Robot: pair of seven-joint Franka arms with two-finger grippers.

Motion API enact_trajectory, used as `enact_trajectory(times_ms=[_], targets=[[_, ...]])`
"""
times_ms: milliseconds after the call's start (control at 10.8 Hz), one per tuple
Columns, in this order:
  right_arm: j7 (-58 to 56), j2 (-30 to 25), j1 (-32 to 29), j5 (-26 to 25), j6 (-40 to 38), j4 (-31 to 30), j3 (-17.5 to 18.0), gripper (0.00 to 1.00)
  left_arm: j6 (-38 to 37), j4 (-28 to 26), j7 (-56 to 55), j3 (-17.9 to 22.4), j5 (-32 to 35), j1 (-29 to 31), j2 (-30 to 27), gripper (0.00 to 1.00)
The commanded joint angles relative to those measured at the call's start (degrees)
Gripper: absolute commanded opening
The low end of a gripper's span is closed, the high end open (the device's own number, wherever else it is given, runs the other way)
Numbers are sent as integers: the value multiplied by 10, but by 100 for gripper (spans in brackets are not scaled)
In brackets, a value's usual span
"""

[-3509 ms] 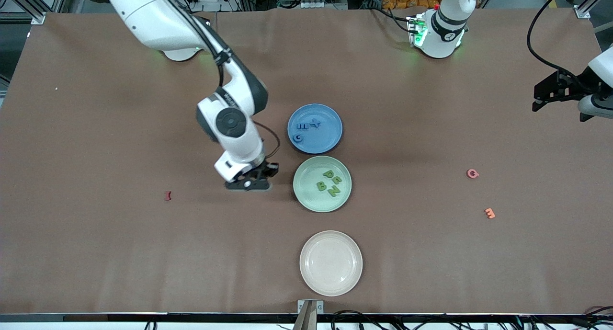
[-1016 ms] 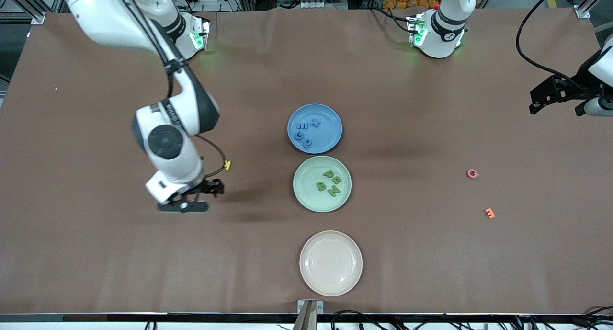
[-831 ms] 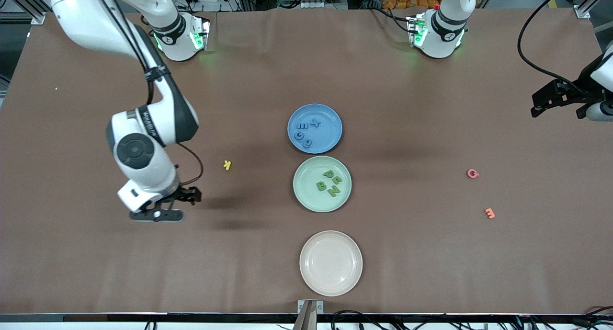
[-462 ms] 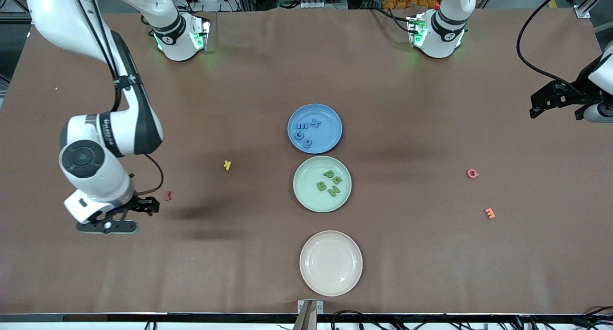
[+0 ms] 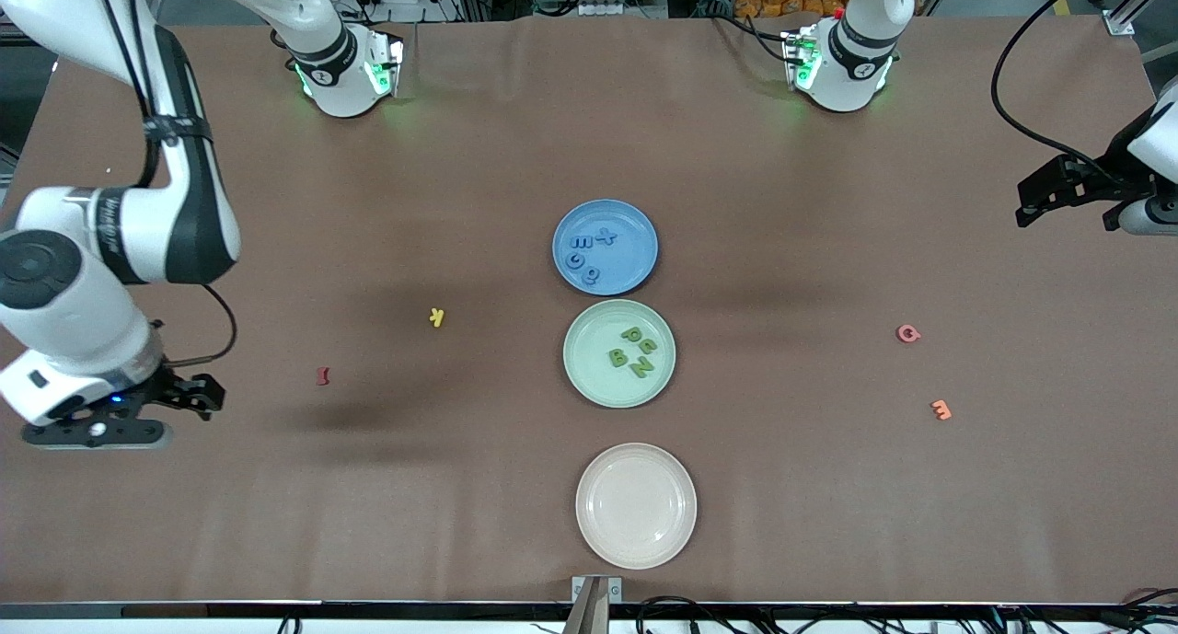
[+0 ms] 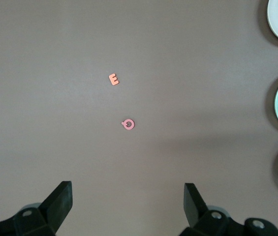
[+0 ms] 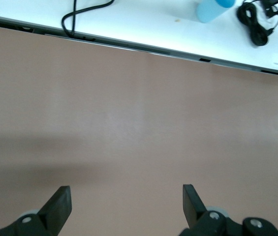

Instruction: Sort letters by color into matching plates

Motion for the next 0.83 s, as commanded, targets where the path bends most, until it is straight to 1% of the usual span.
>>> enact_trajectory(times_ms=[0, 185, 277, 369, 462, 646, 739], targets=[[-42, -57, -15, 40, -83, 9, 3, 100, 3, 5, 1, -6, 0, 2, -5, 100], [-51, -86, -15, 92, -172, 43, 3, 100, 3, 4, -9, -6, -12, 1, -6, 100], [-50, -105, -15, 118, -205, 47, 3, 100, 2, 3, -21, -7, -13, 1, -6, 100], [-45, -124, -15, 139, -229, 47, 3, 100, 2, 3, -24, -17, -13, 1, -5, 100], [-42, -139, -15, 148, -248, 47, 3, 100, 2, 3, -34, -34, -13, 1, -6, 100], [-28, -168, -15, 148, -281, 47, 3, 100, 0, 4, -87, -63, -11, 1, -7, 100], [-1, -180, -13, 149, -289, 46, 4, 100, 0, 4, -86, -64, -9, 2, -6, 100]])
